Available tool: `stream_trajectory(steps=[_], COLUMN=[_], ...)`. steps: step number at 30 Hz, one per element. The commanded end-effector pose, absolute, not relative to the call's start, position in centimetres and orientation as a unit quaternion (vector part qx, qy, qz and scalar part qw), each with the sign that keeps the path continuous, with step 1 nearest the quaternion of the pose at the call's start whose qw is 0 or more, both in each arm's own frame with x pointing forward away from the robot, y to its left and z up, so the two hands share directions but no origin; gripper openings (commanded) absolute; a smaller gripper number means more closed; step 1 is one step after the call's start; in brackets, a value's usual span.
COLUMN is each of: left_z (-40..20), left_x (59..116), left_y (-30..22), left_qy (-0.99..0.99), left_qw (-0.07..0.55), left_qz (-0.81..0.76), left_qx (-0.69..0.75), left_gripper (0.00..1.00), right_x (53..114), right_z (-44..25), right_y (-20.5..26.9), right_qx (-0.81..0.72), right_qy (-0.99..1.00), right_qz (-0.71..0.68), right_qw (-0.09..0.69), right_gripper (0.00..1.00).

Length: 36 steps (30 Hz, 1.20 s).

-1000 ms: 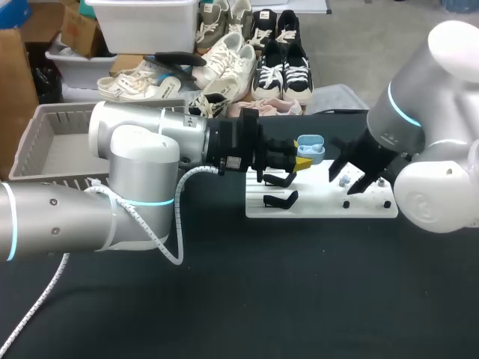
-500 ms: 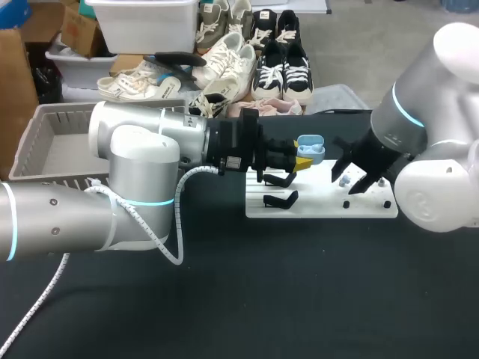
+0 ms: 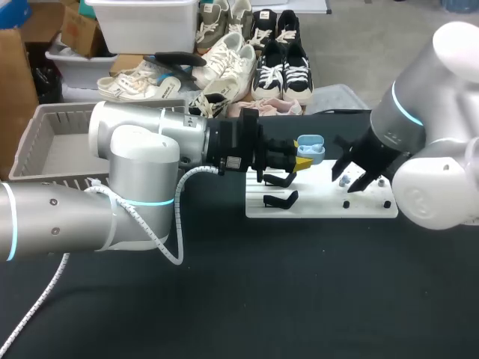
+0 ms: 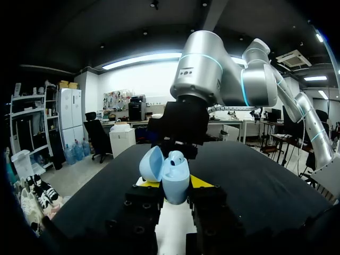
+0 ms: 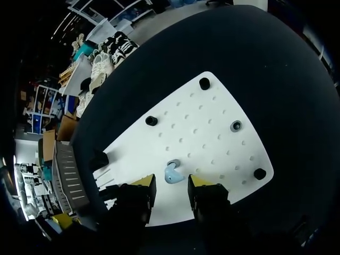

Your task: Pick up each earbud case from the left stands, insert the matching earbuds, close the lid, and place the case in the box.

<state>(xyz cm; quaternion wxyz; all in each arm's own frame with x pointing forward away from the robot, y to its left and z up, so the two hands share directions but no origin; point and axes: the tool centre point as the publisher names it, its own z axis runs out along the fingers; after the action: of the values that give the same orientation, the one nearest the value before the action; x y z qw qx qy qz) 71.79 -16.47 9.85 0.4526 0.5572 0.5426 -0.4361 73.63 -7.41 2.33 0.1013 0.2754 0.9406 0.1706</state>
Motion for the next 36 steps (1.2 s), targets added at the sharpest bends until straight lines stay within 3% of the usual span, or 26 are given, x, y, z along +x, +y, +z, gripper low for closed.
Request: stream_trajectory(steps=[1, 6, 8, 31, 33, 35, 36], left_z=[9.83, 9.83, 9.83, 9.83, 9.83, 9.83, 9.83], left_x=[71.63, 71.63, 71.63, 71.63, 71.63, 71.63, 71.63], left_y=[-16.47, -16.47, -16.47, -16.47, -16.47, -16.47, -16.47], left_qy=[0.543, 0.543, 0.543, 0.543, 0.543, 0.543, 0.543], left_qw=[0.455, 0.455, 0.455, 0.455, 0.455, 0.455, 0.455], left_qz=[-0.435, -0.435, -0.435, -0.435, -0.435, -0.435, -0.435], left_qx=[0.556, 0.556, 0.556, 0.556, 0.556, 0.556, 0.556], left_gripper=[0.0, 0.0, 0.0, 0.0, 0.0, 0.0, 0.0], right_x=[73.72, 73.73, 73.73, 73.92, 73.97, 74.01, 74.02], right_z=[2.34, 2.22, 2.21, 1.97, 1.89, 1.83, 1.81], right_y=[-7.53, -7.63, -7.64, -7.56, -7.54, -7.52, -7.48], right_qx=[0.276, 0.275, 0.276, 0.273, 0.273, 0.273, 0.273], right_qy=[0.941, 0.941, 0.941, 0.942, 0.942, 0.942, 0.942], right_qz=[0.17, 0.17, 0.171, 0.17, 0.17, 0.17, 0.17], right_qw=[0.099, 0.097, 0.097, 0.093, 0.093, 0.092, 0.092], right_gripper=[0.37, 0.34, 0.25, 0.23, 0.19, 0.02, 0.0])
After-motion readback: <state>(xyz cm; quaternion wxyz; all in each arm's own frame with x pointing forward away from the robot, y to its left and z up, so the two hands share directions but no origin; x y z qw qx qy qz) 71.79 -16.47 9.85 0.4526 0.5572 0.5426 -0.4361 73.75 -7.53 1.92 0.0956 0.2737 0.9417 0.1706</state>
